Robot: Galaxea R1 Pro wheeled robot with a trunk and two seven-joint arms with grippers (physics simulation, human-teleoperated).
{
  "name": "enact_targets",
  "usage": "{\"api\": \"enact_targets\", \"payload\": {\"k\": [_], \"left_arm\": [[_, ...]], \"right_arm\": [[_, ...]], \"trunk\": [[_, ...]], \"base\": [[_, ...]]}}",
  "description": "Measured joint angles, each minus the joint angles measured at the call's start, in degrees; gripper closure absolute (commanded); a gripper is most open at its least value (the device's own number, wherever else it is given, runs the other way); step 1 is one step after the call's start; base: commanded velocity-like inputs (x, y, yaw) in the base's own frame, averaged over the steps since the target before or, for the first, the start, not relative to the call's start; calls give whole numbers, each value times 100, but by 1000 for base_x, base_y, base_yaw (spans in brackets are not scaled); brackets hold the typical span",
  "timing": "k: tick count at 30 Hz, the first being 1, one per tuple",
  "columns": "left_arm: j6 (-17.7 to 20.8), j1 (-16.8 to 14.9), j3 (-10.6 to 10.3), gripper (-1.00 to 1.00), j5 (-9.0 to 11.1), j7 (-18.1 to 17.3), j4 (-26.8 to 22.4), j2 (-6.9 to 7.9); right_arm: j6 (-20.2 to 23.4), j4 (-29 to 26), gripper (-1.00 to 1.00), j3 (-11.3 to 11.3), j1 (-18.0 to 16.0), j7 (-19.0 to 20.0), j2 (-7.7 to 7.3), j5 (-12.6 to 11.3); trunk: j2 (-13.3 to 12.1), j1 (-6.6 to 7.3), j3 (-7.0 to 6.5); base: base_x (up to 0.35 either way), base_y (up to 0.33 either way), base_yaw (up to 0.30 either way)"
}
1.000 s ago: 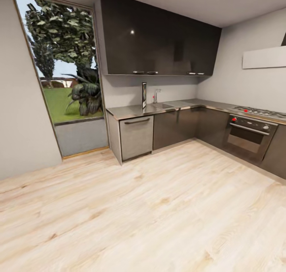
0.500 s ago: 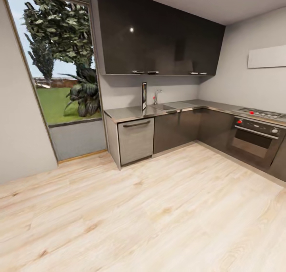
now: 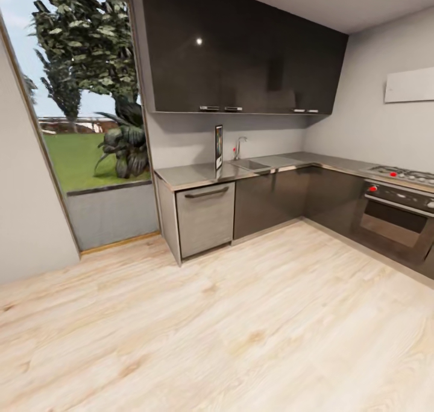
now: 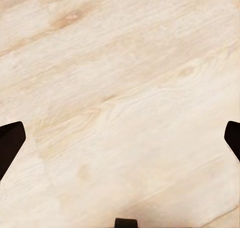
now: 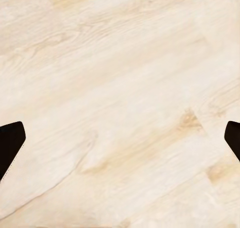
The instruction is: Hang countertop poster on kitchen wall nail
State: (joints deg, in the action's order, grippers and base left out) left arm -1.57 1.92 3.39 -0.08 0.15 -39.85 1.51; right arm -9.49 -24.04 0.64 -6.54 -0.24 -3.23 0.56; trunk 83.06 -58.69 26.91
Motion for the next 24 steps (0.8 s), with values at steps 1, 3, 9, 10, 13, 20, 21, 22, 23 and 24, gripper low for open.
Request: {"api": "enact_targets", "payload": {"k": [1, 3, 9, 10, 13, 20, 21, 22, 23, 24], "left_arm": [[0, 0, 0, -100, 0, 0, 0, 0], [0, 0, 0, -100, 0, 1, 0, 0], [0, 0, 0, -100, 0, 1, 0, 1], [0, 0, 0, -100, 0, 1, 0, 0], [0, 0, 0, -100, 0, 1, 0, 0], [0, 0, 0, -100, 0, 1, 0, -1], [0, 0, 0, -100, 0, 1, 0, 1], [0, 0, 0, -100, 0, 1, 0, 0], [0, 0, 0, -100, 0, 1, 0, 0], [0, 0, 0, -100, 0, 1, 0, 0]], "right_arm": [[0, 0, -100, 0, 0, 0, 2, 0], [0, 0, -100, -2, -1, 0, 1, 0], [0, 0, -100, -4, -2, -1, 0, 0], [0, 0, -100, -2, -2, 0, 2, 0], [0, 0, -100, -3, -2, 0, 5, 0], [0, 0, -100, -4, -2, 0, 8, 0], [0, 0, -100, -5, -2, 0, 8, 0], [0, 0, -100, -6, -2, 0, 8, 0], [0, 0, -100, -7, -2, 0, 8, 0], [0, 0, -100, -7, -2, 0, 8, 0]], "trunk": [[0, 0, 0], [0, 0, 0], [0, 0, 0], [0, 0, 0], [0, 0, 0], [0, 0, 0], [0, 0, 0], [0, 0, 0], [0, 0, 0], [0, 0, 0]], "base": [[338, 0, 0], [338, 0, 0], [338, 0, 0], [338, 0, 0], [338, 0, 0], [338, 0, 0], [338, 0, 0], [338, 0, -5], [338, 0, -15], [338, 0, -31]]}}
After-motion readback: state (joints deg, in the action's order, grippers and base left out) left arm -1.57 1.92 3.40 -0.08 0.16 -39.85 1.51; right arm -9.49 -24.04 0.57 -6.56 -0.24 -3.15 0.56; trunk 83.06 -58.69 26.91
